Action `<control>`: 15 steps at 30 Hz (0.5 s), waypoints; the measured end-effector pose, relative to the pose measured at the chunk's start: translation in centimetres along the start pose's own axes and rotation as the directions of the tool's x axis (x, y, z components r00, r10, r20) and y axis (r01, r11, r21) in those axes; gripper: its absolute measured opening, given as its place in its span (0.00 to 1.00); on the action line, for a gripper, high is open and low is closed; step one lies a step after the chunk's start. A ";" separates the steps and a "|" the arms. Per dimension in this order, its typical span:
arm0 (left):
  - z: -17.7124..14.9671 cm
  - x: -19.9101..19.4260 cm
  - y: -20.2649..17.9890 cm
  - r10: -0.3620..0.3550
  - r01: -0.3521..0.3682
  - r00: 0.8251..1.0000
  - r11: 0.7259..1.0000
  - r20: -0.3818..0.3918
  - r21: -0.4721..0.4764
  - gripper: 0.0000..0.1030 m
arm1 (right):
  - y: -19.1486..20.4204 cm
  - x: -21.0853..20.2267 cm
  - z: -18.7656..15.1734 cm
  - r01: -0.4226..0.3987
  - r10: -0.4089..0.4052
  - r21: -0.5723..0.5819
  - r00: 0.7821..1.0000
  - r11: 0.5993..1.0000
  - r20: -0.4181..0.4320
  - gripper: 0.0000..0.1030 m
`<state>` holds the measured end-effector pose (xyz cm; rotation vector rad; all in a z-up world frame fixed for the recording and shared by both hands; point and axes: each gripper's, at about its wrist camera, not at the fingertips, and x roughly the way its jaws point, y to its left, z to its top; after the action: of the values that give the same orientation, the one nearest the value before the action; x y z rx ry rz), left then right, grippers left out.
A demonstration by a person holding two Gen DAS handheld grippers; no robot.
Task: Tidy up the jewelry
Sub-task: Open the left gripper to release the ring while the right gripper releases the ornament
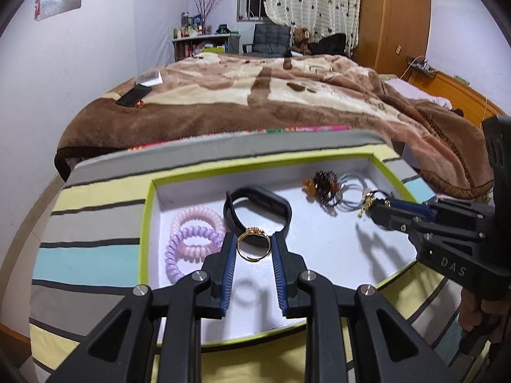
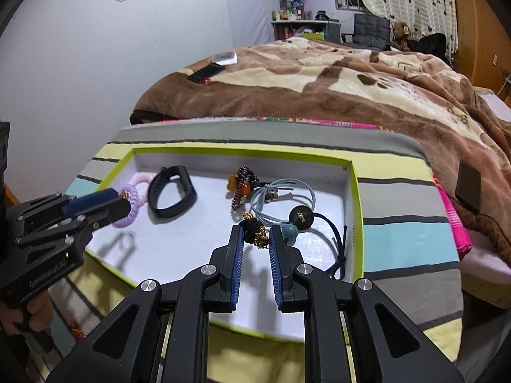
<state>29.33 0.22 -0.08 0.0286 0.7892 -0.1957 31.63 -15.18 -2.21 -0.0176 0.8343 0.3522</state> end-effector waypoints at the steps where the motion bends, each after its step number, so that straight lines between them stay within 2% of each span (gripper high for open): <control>1: -0.1 0.2 0.0 -0.002 0.002 1.000 1.000 -0.006 0.000 0.23 | -0.1 0.3 0.0 0.001 -0.001 0.002 1.000 1.000 -0.006 0.16; 15: -0.5 2.2 -0.2 0.005 -0.004 0.998 1.000 -0.069 0.012 0.23 | -0.2 2.5 0.1 0.006 -0.006 -0.006 0.999 1.000 -0.046 0.16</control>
<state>30.41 -0.27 -1.99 0.0483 0.8572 -0.1957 33.31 -14.64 -4.03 -0.0341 0.8786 0.3496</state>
